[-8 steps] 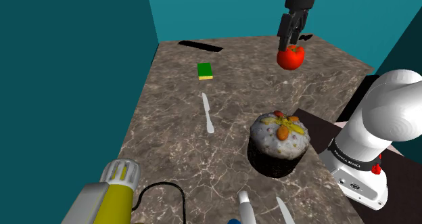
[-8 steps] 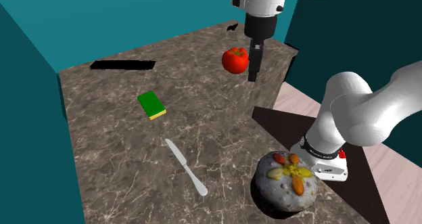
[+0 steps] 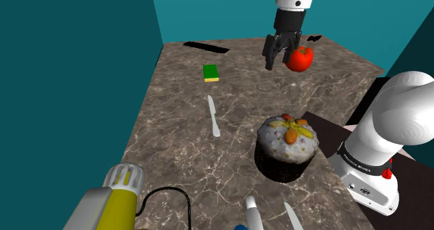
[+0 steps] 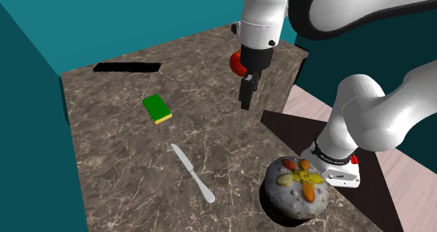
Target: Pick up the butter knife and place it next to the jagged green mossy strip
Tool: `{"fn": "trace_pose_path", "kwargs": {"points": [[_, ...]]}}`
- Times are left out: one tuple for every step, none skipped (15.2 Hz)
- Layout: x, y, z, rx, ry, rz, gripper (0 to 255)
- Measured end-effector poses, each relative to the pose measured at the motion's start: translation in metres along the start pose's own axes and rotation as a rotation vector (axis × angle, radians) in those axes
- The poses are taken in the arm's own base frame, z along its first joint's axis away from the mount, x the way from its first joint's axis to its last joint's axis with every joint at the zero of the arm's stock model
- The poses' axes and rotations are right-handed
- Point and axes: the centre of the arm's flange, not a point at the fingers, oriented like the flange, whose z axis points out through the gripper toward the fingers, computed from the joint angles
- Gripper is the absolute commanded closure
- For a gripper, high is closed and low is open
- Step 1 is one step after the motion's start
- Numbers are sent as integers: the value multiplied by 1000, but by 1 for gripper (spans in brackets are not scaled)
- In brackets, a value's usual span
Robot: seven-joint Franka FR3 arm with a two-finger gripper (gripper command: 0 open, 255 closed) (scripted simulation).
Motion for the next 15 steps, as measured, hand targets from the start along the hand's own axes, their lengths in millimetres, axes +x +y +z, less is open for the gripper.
{"fn": "trace_pose_path", "kwargs": {"points": [[3,-8,5,5,5,27,0],[8,-18,13,9,9,54,0],[13,-28,23,14,13,81,0],[14,-33,32,19,19,109,0],[20,-44,40,24,23,135,0],[26,-54,48,29,28,163,0],[28,-61,55,33,33,191,0],[34,-69,64,38,37,218,0],[39,-76,70,42,42,246,0],[44,-86,78,47,46,272,0],[52,-94,86,52,51,300,0],[59,-100,95,56,56,327,0],[63,-106,102,61,61,354,0],[69,-117,109,66,66,380,0],[78,-121,113,70,71,409,0]]}}
